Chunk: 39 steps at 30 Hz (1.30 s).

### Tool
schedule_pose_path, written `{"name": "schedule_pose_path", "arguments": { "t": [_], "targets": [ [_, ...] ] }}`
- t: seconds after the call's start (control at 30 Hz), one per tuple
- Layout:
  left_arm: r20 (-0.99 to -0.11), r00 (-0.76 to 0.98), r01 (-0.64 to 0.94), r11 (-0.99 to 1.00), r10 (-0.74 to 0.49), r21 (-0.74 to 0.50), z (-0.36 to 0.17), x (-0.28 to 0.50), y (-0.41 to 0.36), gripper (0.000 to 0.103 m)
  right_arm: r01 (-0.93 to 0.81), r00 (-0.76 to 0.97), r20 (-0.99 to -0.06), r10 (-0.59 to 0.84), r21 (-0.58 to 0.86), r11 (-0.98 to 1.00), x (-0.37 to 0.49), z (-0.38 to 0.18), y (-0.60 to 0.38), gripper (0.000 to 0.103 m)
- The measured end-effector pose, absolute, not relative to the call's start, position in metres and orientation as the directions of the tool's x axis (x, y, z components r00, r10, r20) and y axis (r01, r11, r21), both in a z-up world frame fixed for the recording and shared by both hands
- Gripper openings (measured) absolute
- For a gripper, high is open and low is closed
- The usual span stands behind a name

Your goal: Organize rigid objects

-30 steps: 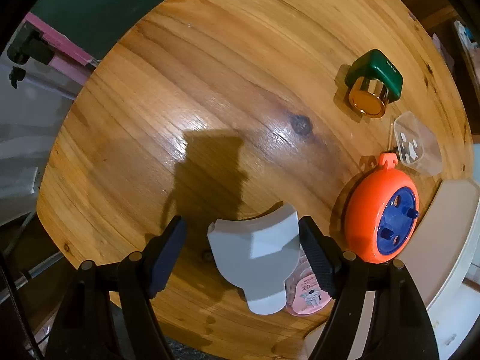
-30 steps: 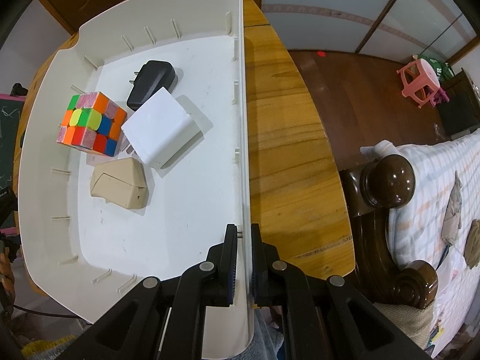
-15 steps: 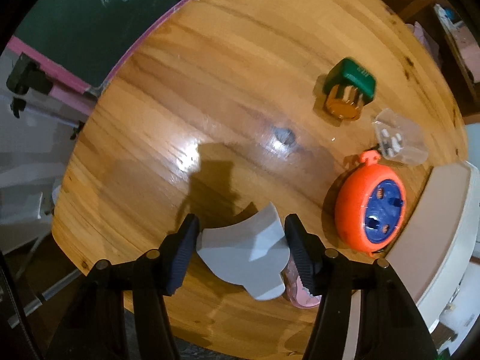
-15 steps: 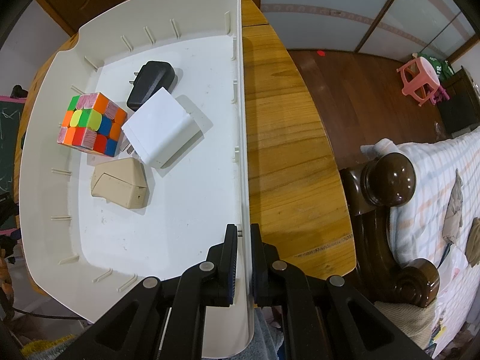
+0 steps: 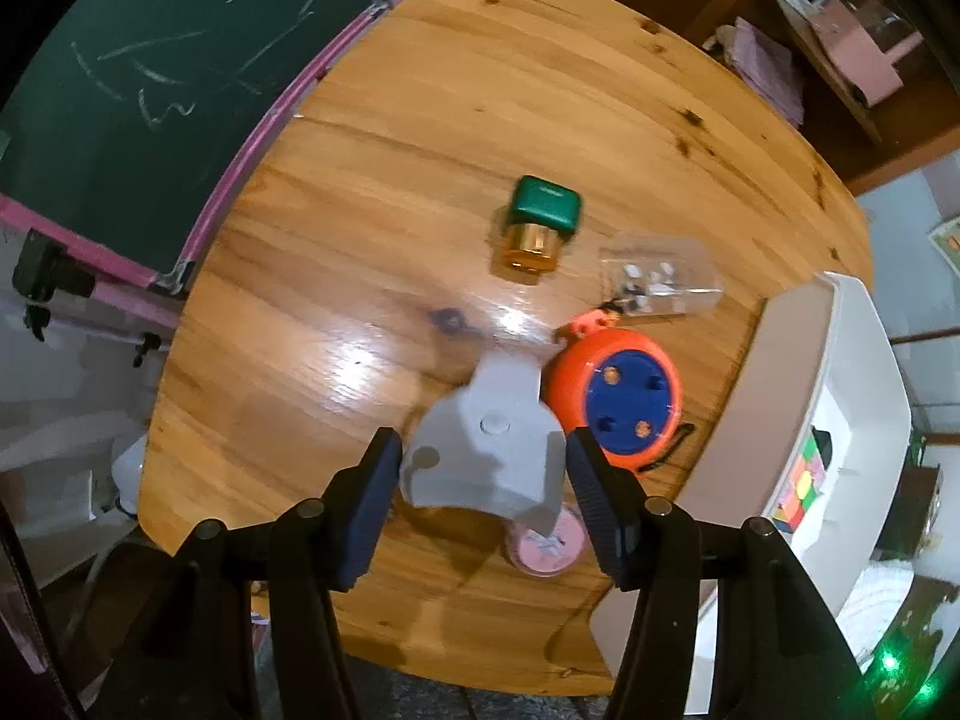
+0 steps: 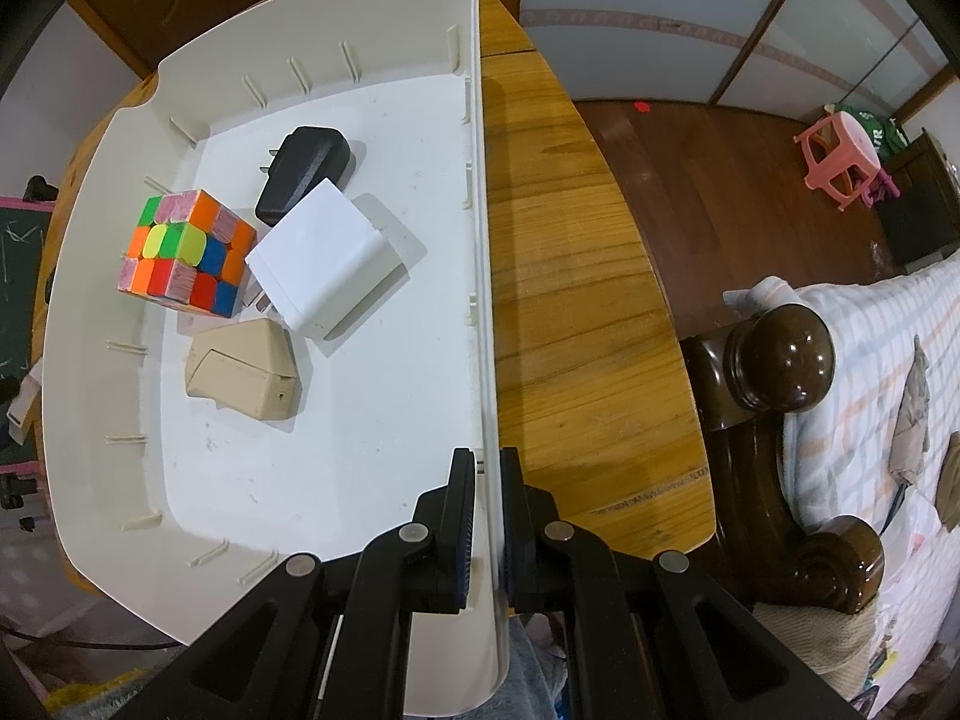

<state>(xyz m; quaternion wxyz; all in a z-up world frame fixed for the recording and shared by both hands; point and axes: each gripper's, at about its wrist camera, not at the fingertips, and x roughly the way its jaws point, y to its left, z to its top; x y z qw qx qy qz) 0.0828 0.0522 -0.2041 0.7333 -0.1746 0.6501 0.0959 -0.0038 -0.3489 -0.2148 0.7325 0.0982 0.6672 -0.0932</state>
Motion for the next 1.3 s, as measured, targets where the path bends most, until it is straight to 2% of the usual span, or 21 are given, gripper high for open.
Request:
{"name": "schedule_pose_path", "arguments": {
  "t": [0.23,0.63,0.77,0.93,1.1,1.3],
  "targets": [
    [-0.986,0.122,-0.319,0.936,-0.118,-0.151,-0.189,0.083,0.036,0.06,0.265,0.103,-0.995,0.0,0.027,0.964,-0.006,-0.214,-0.349,0.008],
    [-0.947,0.199,-0.158,0.946,-0.251,-0.284,-0.092,0.092,-0.02,0.06,0.267,0.127,-0.991,0.031,0.064,0.962,-0.008,-0.213,-0.354,0.008],
    [-0.935,0.195,-0.088,0.944,-0.297,-0.318,-0.078,0.096,-0.051,0.06,0.265,0.133,-0.99,0.041,0.075,0.961,-0.008,-0.214,-0.355,0.008],
    [-0.936,0.167,-0.009,0.949,-0.309,-0.314,-0.085,0.113,-0.103,0.06,0.259,0.137,-0.99,0.045,0.079,0.963,-0.009,-0.214,-0.356,0.008],
    [-0.95,0.166,0.049,0.964,-0.266,-0.261,-0.108,0.139,-0.146,0.06,0.256,0.137,-0.99,0.044,0.079,0.964,-0.009,-0.215,-0.356,0.008],
    [-0.966,0.139,0.054,0.976,-0.218,-0.212,-0.144,0.166,-0.176,0.06,0.253,0.137,-0.989,0.048,0.082,0.964,-0.009,-0.215,-0.357,0.008]
  ]
}}
